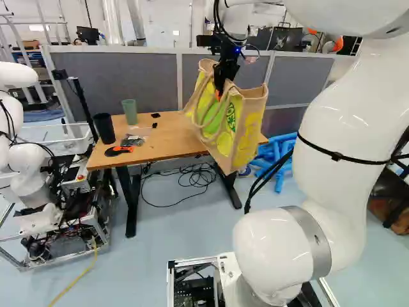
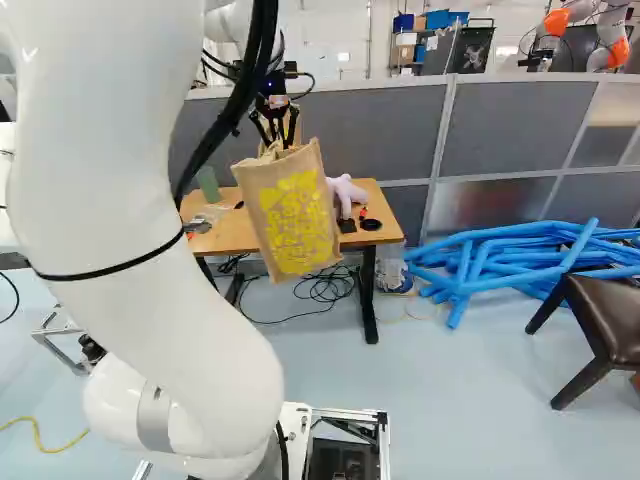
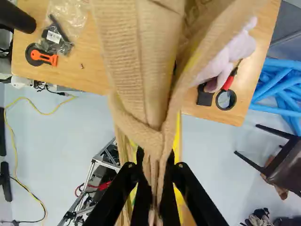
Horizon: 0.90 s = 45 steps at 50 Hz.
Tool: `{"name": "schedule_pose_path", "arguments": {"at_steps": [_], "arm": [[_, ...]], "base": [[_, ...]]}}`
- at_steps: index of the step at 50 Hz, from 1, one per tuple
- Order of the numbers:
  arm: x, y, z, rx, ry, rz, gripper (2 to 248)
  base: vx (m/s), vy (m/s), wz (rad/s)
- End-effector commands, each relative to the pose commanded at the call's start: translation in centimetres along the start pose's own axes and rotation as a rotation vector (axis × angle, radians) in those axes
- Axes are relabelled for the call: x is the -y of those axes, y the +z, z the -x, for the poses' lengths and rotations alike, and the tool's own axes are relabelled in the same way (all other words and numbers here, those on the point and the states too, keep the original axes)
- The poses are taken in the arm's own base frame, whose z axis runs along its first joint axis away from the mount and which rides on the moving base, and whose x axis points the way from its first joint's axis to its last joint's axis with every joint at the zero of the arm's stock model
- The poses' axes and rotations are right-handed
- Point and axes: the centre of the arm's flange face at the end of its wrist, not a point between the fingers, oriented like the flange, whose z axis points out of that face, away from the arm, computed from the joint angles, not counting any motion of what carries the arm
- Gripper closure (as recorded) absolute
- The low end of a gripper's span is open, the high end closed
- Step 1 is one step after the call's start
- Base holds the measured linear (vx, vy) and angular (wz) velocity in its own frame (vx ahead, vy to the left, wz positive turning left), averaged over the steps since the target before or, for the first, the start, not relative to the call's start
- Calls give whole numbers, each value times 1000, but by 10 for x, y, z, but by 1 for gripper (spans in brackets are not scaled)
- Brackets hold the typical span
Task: Pick up the bag on the ground and place it on the table
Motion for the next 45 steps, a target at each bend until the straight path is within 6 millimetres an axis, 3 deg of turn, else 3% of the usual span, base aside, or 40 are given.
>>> {"name": "schedule_pose_path", "arguments": {"at_steps": [19,36,45], "arm": [[0,0,0,0,0,0,228],[0,0,0,0,0,0,228],[0,0,0,0,0,0,228]], "base": [[89,69,-17],[76,140,-20],[8,25,6]]}}
